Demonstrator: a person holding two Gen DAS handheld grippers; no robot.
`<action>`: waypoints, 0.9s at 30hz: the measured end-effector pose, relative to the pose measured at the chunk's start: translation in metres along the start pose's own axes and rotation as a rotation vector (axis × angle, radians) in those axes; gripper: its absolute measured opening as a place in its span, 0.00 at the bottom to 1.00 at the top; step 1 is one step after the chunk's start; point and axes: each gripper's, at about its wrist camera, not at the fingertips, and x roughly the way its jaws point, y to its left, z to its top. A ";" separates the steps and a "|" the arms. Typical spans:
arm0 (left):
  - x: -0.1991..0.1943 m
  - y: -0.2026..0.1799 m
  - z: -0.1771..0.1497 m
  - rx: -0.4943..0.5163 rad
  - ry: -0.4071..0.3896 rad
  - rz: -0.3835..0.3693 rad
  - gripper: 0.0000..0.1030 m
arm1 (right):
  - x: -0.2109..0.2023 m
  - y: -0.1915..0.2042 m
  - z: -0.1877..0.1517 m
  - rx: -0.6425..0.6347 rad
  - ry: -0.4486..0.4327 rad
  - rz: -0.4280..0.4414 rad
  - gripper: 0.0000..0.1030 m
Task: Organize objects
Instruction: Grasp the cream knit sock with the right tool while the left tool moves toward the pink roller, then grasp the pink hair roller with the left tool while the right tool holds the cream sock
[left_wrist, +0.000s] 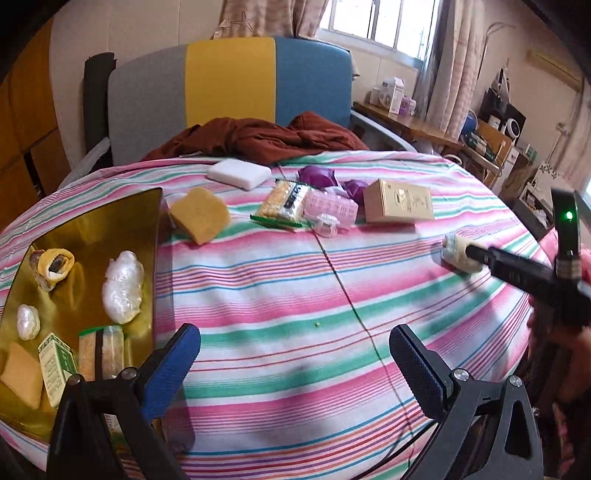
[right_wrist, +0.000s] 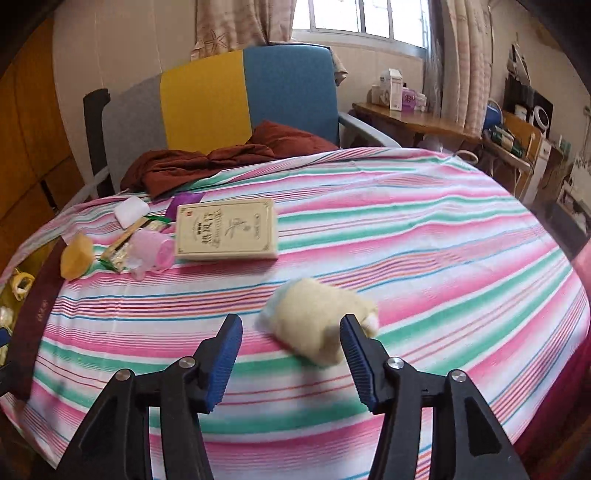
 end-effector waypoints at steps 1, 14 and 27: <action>0.001 -0.001 -0.001 0.003 0.005 -0.001 1.00 | 0.005 -0.002 0.002 -0.013 0.005 -0.004 0.54; 0.015 -0.010 0.003 0.009 0.042 0.004 1.00 | 0.044 -0.018 0.012 -0.138 0.013 -0.050 0.67; 0.056 -0.011 0.015 -0.074 0.128 0.011 1.00 | 0.042 -0.029 0.010 0.099 -0.070 -0.045 0.56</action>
